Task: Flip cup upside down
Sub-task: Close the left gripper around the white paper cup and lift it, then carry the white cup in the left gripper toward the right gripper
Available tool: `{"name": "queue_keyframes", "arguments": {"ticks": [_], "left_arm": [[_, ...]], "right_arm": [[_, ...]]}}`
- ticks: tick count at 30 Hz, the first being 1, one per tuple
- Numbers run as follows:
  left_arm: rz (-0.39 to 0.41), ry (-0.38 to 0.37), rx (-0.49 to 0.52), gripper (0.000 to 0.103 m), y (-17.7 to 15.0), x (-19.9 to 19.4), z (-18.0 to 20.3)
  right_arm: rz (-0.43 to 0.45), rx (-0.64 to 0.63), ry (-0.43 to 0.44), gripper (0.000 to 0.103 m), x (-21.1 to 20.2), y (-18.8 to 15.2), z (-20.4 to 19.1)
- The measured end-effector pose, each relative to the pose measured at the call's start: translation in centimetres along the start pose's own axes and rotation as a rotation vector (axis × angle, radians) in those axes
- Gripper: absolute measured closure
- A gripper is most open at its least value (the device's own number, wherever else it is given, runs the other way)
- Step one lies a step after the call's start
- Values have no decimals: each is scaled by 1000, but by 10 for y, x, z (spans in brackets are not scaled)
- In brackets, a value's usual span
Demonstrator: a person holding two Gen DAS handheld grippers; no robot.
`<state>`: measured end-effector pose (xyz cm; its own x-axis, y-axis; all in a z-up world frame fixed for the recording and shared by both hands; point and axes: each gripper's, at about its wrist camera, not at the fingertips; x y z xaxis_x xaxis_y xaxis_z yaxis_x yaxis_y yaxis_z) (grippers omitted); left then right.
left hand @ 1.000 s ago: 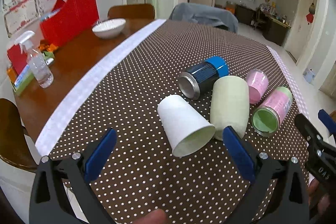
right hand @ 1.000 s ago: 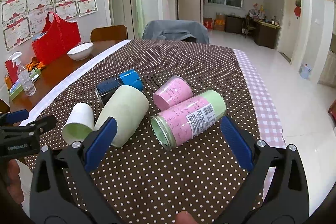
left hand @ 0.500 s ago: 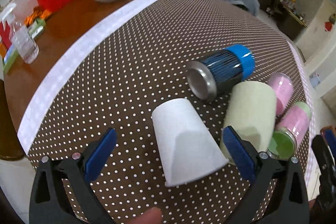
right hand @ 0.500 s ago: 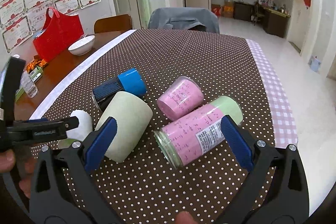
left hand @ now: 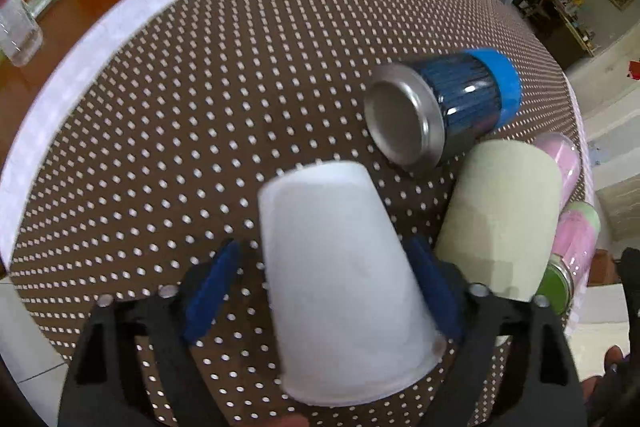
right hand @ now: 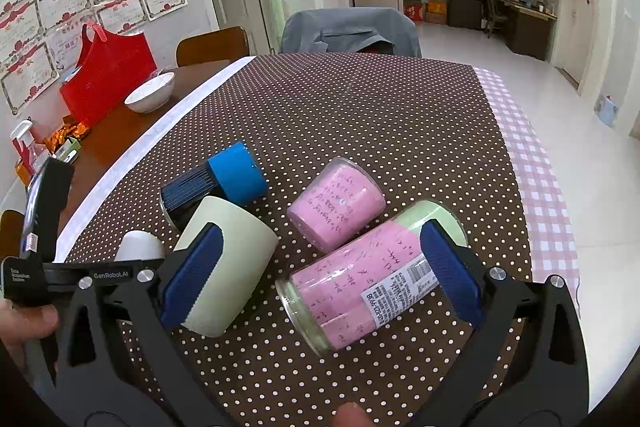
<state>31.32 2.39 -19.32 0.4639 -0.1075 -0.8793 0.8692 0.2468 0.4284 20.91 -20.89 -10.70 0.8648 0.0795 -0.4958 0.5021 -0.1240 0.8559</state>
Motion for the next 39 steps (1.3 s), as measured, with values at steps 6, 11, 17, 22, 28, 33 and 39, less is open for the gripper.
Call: {"name": "queue_keyframes", "arguments": {"ticks": [6,11,17,22,28,33,39], "left_arm": [[0,-15,32,35,2,3,2],[25,-17,94,35,-7,-16,0],[102,-6,193,35,-32,-53,6],[167,-25,261,35,-48,-85,13],[220,-87,338,35,-79,-120,27],[221,-151,377,35,-107,-130,44],[224,-199,425,35,-144,-132,55]], "right_arm": [[1,16,-10,6,-3,-1,2],[5,23,-18,6,-13,-5,1],[27,37,-28,6,-34,-11,1],[61,49,-43,6,-58,-17,2],[87,60,-76,6,-91,-34,7],[84,48,-109,6,-110,-55,10],[87,50,-122,6,-126,-81,14]]}}
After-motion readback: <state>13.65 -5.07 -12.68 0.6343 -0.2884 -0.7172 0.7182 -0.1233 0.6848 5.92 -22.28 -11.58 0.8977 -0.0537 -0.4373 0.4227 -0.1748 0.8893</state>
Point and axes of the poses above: each gripper's, at about its wrist camera, not at the fingertips, and x roughly the way its jaws point, z to its right, y to its top, and after that the axes turned 11 degrees about z, right-handed
